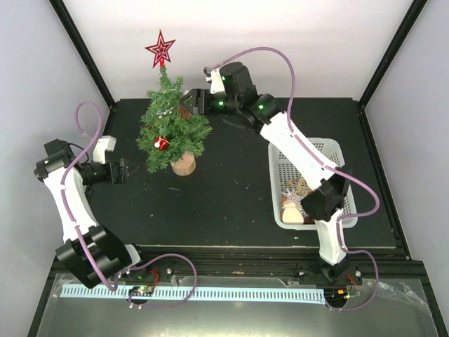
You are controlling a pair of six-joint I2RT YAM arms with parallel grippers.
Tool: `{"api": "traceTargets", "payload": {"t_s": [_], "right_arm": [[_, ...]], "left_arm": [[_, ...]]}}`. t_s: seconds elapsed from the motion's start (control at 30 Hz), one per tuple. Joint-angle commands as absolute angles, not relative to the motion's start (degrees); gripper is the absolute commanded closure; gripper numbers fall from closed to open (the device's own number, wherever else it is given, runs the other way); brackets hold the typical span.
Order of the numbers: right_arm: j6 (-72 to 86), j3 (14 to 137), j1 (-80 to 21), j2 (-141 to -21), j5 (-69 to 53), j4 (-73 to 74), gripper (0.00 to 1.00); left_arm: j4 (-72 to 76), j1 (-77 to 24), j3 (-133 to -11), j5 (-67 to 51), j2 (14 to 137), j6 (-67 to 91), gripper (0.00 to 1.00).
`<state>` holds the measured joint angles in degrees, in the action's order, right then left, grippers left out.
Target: Decorate the small christmas tree
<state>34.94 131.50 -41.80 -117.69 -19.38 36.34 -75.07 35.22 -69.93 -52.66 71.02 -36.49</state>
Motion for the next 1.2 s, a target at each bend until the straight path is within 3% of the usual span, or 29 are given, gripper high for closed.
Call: {"api": "traceTargets", "payload": {"t_s": [0.0,0.33,0.6,0.83,1.17], "right_arm": [[35.03,131.44,-40.97,-114.11,-18.15,35.01,0.25],[29.66,126.67,-39.3,-107.52,-13.83,41.27,0.24],[22.88,94.12,-39.31,-83.69,-12.39,38.6,0.19],[19.8,76.72,-39.31,-62.7,-8.22,42.18,0.19],[19.57,72.6,-39.37,-51.01,-5.5,47.91,0.18]], "left_arm": [[-76.02,36.63,-73.12,-52.78,69.93,-38.14,0.01],[-81.4,45.53,-84.53,-54.62,67.59,-40.65,0.01],[-89.27,49.52,-101.6,-59.89,65.23,-43.6,0.01],[-89.25,49.48,-102.55,-59.01,63.75,-43.91,0.01],[-89.23,49.47,-102.27,-57.99,61.29,-42.88,0.01]]}}
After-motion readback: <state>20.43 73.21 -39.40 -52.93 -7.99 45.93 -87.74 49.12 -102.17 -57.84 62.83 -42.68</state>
